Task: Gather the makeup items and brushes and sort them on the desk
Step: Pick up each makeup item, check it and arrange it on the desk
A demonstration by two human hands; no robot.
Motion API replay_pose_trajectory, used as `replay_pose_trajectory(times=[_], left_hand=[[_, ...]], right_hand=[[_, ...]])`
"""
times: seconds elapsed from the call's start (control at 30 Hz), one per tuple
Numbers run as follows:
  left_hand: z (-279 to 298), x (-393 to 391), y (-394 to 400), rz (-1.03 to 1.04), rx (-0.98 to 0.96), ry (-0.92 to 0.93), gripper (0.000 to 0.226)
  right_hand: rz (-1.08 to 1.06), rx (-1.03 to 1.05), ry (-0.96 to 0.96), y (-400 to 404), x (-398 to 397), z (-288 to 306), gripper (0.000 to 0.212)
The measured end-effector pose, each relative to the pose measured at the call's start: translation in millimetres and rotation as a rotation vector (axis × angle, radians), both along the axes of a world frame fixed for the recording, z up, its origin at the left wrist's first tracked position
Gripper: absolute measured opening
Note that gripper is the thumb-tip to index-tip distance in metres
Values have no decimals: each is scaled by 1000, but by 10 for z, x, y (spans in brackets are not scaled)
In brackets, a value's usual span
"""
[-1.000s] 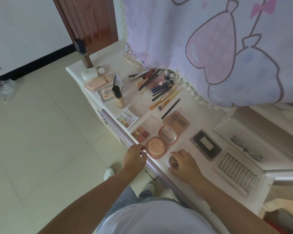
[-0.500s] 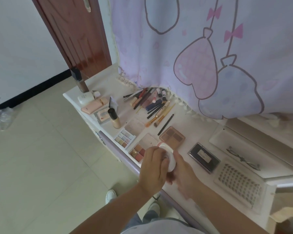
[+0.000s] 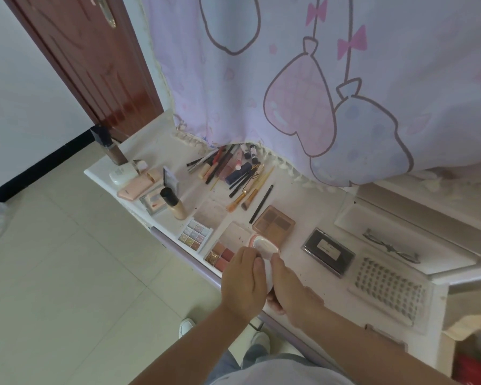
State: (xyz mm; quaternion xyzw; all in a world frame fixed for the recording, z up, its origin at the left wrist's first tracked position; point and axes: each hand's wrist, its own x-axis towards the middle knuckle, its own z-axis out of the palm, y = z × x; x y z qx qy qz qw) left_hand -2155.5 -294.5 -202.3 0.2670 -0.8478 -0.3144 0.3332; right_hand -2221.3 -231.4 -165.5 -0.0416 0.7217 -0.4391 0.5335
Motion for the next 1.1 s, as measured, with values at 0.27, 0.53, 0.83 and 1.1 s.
replay_pose_trajectory(times=[0.27,0.53,0.83,1.1], left_hand=[[25,-93,-49,198,801,-269,25],[-50,-89,38,159,1616,-562,40],[-198,-93,216,122,1750,-488,56],[-349,-43,271,185,1771,-350,53]], right_hand=[[437,-76,627,102,-8,-17,30],[828,-55,803,354,-194,-297,95],[927,-76,603,529,-454,-367,48],[966,-15,608,562,-595,-610,48]])
